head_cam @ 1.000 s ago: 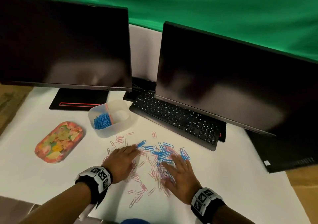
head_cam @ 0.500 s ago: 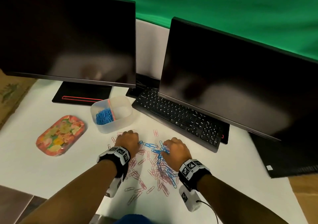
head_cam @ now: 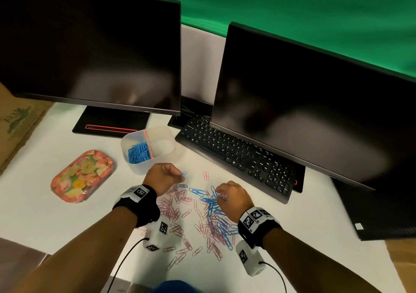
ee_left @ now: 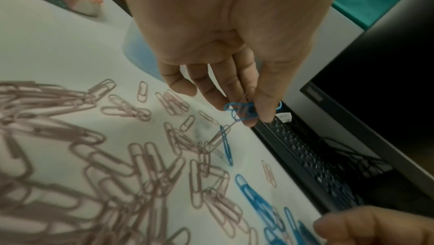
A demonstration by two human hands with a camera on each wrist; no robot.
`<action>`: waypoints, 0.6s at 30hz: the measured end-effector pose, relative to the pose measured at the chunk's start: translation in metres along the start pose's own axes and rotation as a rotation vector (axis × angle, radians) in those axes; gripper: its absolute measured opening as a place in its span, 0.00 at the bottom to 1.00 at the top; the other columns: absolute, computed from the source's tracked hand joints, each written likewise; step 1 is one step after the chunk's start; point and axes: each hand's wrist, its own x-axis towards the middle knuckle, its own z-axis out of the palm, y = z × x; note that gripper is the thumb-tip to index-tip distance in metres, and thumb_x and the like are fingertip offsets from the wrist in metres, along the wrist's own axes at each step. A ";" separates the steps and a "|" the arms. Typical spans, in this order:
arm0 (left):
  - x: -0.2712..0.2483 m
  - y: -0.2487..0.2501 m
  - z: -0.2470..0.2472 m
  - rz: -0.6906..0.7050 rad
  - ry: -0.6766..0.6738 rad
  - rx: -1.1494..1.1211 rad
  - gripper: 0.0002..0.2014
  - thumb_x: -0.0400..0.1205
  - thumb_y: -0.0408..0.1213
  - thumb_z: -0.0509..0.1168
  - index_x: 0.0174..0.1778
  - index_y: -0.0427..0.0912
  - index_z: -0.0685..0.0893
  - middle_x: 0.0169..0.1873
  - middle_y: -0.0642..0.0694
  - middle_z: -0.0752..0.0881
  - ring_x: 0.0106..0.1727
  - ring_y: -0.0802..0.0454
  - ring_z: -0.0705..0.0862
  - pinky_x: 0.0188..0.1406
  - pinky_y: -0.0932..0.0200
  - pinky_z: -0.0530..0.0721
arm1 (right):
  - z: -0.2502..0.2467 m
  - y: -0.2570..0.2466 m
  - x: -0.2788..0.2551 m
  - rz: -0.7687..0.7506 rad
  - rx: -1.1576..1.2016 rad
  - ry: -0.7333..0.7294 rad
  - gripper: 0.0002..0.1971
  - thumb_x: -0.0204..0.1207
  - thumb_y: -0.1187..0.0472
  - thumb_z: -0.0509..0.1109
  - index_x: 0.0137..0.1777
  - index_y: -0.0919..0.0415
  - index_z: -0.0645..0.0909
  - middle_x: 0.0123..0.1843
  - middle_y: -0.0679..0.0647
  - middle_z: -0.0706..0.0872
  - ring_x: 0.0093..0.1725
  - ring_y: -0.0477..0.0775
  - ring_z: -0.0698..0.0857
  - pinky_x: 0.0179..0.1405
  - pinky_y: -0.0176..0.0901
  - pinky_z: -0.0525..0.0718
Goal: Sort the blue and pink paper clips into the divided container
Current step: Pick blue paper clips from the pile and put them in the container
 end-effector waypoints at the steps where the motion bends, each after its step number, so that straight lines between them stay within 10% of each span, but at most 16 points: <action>1: -0.002 0.002 -0.001 -0.006 0.006 -0.065 0.08 0.67 0.32 0.81 0.36 0.39 0.88 0.36 0.45 0.91 0.39 0.50 0.86 0.47 0.59 0.79 | 0.001 -0.003 0.004 -0.012 -0.007 -0.007 0.14 0.78 0.56 0.68 0.63 0.52 0.83 0.60 0.51 0.83 0.58 0.53 0.83 0.60 0.46 0.83; 12: -0.020 0.014 -0.012 -0.139 0.000 -0.494 0.14 0.78 0.26 0.69 0.60 0.36 0.83 0.48 0.33 0.90 0.44 0.42 0.88 0.53 0.50 0.85 | 0.015 -0.059 0.040 -0.048 -0.360 -0.164 0.16 0.81 0.58 0.64 0.67 0.61 0.78 0.70 0.58 0.75 0.67 0.59 0.77 0.67 0.50 0.78; 18: -0.021 0.013 -0.014 -0.225 0.014 -0.616 0.12 0.83 0.24 0.60 0.60 0.37 0.80 0.41 0.37 0.86 0.41 0.41 0.90 0.48 0.48 0.86 | 0.016 -0.063 0.042 0.022 -0.178 -0.197 0.10 0.78 0.61 0.67 0.56 0.62 0.83 0.57 0.59 0.85 0.57 0.60 0.85 0.56 0.49 0.87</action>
